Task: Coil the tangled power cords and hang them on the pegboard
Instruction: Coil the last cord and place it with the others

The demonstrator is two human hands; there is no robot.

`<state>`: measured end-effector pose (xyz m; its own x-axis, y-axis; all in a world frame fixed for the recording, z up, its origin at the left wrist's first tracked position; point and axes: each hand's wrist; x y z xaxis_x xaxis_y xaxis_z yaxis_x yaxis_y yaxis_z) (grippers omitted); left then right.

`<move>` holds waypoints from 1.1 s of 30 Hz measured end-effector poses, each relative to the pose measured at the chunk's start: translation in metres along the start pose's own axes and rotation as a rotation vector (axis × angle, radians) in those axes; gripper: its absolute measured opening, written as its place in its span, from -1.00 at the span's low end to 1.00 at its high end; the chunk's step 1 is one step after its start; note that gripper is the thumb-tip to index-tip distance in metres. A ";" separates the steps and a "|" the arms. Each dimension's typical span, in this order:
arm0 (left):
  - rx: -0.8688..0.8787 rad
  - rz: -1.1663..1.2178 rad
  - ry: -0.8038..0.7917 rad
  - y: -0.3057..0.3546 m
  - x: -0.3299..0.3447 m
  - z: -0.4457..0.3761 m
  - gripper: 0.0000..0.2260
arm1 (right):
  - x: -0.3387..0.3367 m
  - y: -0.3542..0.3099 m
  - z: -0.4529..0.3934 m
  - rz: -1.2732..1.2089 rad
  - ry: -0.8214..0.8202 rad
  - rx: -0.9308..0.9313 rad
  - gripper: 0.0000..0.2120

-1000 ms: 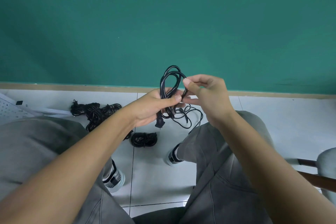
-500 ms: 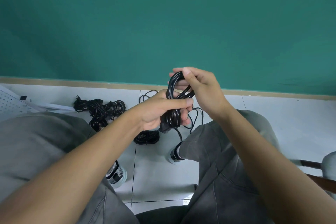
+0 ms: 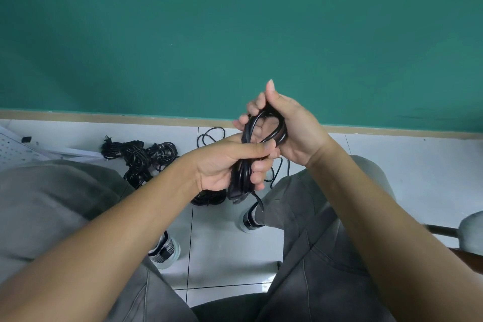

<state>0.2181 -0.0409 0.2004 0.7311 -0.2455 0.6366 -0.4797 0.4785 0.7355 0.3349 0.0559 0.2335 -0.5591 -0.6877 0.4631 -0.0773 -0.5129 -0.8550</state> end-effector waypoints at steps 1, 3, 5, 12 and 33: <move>0.025 0.009 0.025 0.000 0.001 0.000 -0.78 | 0.001 -0.001 -0.001 -0.007 0.001 -0.008 -0.58; 0.120 0.013 0.089 -0.001 0.000 -0.001 -0.91 | 0.003 -0.004 -0.001 0.007 0.014 -0.019 -0.57; 0.172 0.020 0.113 -0.001 0.000 -0.001 -0.84 | 0.006 -0.009 -0.001 0.062 0.029 -0.032 -0.55; 0.131 0.062 0.119 0.005 0.010 0.003 -0.87 | -0.003 -0.017 -0.001 0.342 0.070 -0.005 -0.46; 0.298 0.094 0.743 0.032 -0.050 0.000 -0.75 | -0.006 0.074 0.051 0.739 -0.009 0.145 -0.83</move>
<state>0.1662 -0.0129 0.1917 0.7627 0.4596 0.4550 -0.5877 0.1989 0.7843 0.3751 -0.0038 0.1793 -0.4165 -0.8828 -0.2172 0.4252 0.0220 -0.9048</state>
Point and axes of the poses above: each hand's wrist, its own z-axis away from the middle knuckle, its own x-axis out of the palm, y = z × x, and after that the axes turned 4 degrees about -y, right-handed
